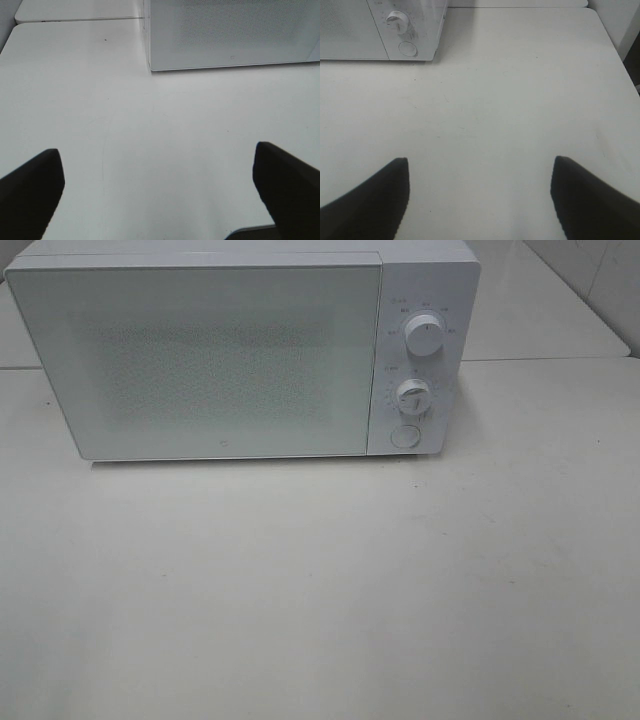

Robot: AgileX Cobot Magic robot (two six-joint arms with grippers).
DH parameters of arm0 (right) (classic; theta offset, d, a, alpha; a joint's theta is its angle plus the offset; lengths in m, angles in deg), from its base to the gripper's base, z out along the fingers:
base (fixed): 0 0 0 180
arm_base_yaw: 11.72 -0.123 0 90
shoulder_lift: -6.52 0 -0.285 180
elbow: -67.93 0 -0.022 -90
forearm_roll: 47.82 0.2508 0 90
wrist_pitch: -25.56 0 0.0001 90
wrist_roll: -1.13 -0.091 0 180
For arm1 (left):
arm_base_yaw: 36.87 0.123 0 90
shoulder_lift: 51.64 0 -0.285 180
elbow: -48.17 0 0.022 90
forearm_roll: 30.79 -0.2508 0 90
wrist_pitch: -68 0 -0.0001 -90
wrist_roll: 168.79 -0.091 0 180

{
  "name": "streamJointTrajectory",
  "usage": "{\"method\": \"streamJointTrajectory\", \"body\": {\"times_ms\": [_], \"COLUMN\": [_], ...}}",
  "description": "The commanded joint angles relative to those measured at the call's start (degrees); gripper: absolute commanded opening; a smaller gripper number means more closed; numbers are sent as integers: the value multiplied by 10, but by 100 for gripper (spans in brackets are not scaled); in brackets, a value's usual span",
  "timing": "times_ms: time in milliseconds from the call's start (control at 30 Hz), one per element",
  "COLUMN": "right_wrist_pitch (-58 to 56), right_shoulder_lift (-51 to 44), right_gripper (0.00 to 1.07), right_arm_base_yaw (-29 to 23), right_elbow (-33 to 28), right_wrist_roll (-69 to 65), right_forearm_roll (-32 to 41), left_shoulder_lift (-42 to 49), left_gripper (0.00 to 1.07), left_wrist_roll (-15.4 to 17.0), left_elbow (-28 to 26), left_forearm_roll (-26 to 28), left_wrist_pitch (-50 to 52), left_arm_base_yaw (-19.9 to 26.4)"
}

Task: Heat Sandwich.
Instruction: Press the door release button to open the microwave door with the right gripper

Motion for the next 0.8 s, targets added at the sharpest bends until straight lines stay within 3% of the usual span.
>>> {"method": "streamJointTrajectory", "body": {"times_ms": [33,400,800], "right_wrist_pitch": [15,73,254], "right_shoulder_lift": [-15,46,168], "right_gripper": [75,75,75], "right_arm_base_yaw": [4,4,4], "right_elbow": [6,14,13], "right_wrist_roll": [2,2,-2], "right_forearm_roll": [6,9,9], "left_shoulder_lift": [11,11,11], "left_gripper": [98,98,98], "left_wrist_roll": [3,3,3], "left_elbow": [2,2,2], "left_forearm_roll": [1,1,1], "left_wrist_pitch": [5,5,5], "left_arm_base_yaw": [1,1,1]}}
